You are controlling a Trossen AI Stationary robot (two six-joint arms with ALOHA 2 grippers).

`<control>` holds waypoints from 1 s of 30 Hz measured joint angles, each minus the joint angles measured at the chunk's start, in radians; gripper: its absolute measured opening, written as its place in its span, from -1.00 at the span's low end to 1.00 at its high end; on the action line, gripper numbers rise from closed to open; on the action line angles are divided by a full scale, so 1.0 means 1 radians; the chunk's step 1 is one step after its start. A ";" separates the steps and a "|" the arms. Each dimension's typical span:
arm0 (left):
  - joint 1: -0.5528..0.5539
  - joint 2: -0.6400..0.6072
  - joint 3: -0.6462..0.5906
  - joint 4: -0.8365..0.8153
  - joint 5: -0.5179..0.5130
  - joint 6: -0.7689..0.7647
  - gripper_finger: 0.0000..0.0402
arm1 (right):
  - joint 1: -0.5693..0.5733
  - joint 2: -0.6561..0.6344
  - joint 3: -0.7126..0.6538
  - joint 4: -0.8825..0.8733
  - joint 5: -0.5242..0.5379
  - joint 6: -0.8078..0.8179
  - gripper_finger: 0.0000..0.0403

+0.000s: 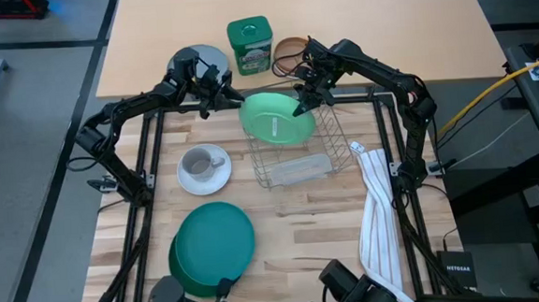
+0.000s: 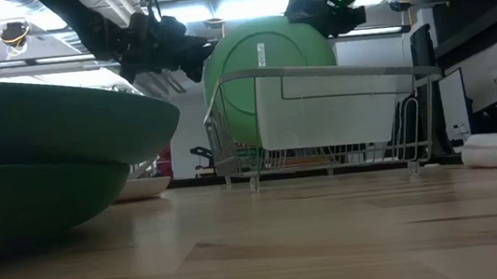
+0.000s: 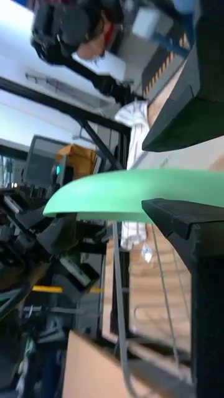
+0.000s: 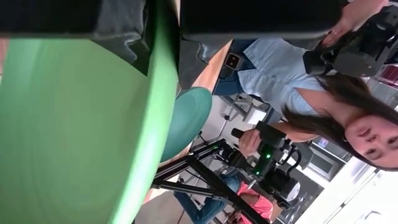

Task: Sort dishes
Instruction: Put the light green plate into the dish rack

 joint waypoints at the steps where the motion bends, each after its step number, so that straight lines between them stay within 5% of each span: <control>1: 0.000 0.000 0.000 0.000 -0.013 0.003 -0.36 | 0.000 0.000 0.000 0.000 0.000 0.000 -0.93; 12: 0.000 0.000 0.000 -0.002 -0.114 0.047 -0.36 | 0.001 0.001 -0.001 -0.001 -0.005 0.000 -0.93; 30: -0.033 0.000 0.000 -0.029 0.095 -0.035 -0.36 | 0.004 0.002 -0.002 0.075 0.035 -0.029 -0.93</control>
